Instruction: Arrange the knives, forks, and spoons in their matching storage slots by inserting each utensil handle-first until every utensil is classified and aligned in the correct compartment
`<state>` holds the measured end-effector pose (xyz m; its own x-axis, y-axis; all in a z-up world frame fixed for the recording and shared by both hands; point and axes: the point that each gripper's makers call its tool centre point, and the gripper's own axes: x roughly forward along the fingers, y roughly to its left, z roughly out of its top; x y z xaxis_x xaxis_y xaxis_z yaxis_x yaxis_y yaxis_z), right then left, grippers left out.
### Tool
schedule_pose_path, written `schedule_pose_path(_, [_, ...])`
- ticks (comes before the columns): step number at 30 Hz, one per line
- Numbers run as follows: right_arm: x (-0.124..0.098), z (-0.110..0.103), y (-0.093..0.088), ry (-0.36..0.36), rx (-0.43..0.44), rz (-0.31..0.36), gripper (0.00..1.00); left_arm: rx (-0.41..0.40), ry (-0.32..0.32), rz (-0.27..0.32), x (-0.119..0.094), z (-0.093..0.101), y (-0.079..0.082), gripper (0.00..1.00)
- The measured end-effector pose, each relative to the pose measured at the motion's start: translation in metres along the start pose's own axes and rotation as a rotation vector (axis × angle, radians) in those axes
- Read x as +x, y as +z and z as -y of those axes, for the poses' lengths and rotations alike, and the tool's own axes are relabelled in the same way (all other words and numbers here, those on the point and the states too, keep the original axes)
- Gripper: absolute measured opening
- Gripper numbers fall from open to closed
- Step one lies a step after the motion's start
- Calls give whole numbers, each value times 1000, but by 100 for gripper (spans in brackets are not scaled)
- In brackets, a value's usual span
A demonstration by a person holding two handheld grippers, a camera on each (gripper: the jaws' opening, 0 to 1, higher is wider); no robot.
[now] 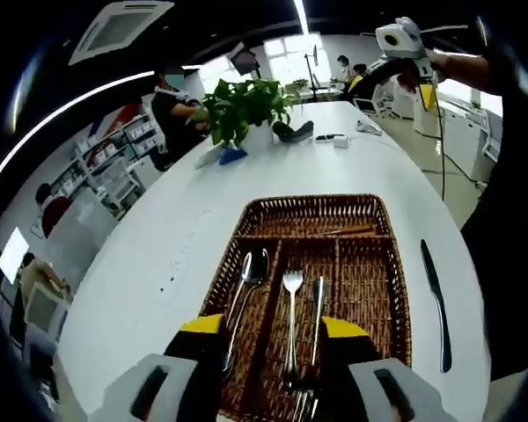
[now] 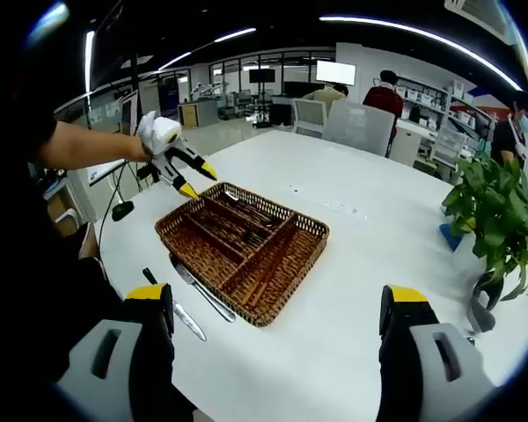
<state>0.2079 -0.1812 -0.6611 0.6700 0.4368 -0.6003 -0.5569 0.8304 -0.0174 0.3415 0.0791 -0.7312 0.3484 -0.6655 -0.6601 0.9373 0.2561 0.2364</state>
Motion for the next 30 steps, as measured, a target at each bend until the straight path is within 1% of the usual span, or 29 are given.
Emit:
schedule_pose_path(2, [0, -1, 3, 1, -6, 6, 99, -44, 37, 40, -8, -3, 4, 99])
schedule_pose_path(3, [0, -2, 5, 2, -9, 8, 99, -69, 58, -14, -17, -3, -6, 100])
schedule_pose_path(4, [0, -2, 6, 3, -12, 9, 99, -37, 52, 17, -19, 0, -1, 100])
schedule_pose_path(5, [0, -3, 7, 4, -17, 11, 99, -37, 61, 10, -27, 3, -3, 100])
schedule_pose_path(7, [-1, -4, 10, 5, -23, 15, 99, -77, 65, 16, -36, 6, -3, 100])
schedule_pose_path(8, [-1, -5, 12, 8, -28, 22, 99, -83, 78, 14, -44, 6, -6, 100])
schedule_pose_path(10, [-1, -7, 16, 12, -38, 26, 99, -78, 123, 19, -53, 5, -6, 100])
schedule_pose_path(11, [-1, -8, 17, 13, -44, 29, 99, -94, 141, 27, -61, 5, -6, 100])
schedule_pose_path(14, [-1, -12, 24, 20, -61, 41, 99, -142, 171, 51, -78, 8, -6, 100])
schedule_pose_path(19, [-1, -22, 31, 35, -95, 52, 99, -148, 203, 47, -103, 20, -8, 100])
schedule_pose_path(23, [-1, -28, 35, 46, -122, 55, 99, -167, 260, 62, -129, 24, -4, 100])
schedule_pose_path(26, [0, -34, 38, 59, -137, 59, 99, -183, 275, 68, -144, 32, -2, 100])
schedule_pose_path(28, [2, -39, 39, 69, -151, 63, 99, -222, 273, 91, -152, 39, 1, 100])
schedule_pose_path(30, [5, -44, 42, 79, -150, 75, 99, -290, 256, 144, -157, 47, 5, 100])
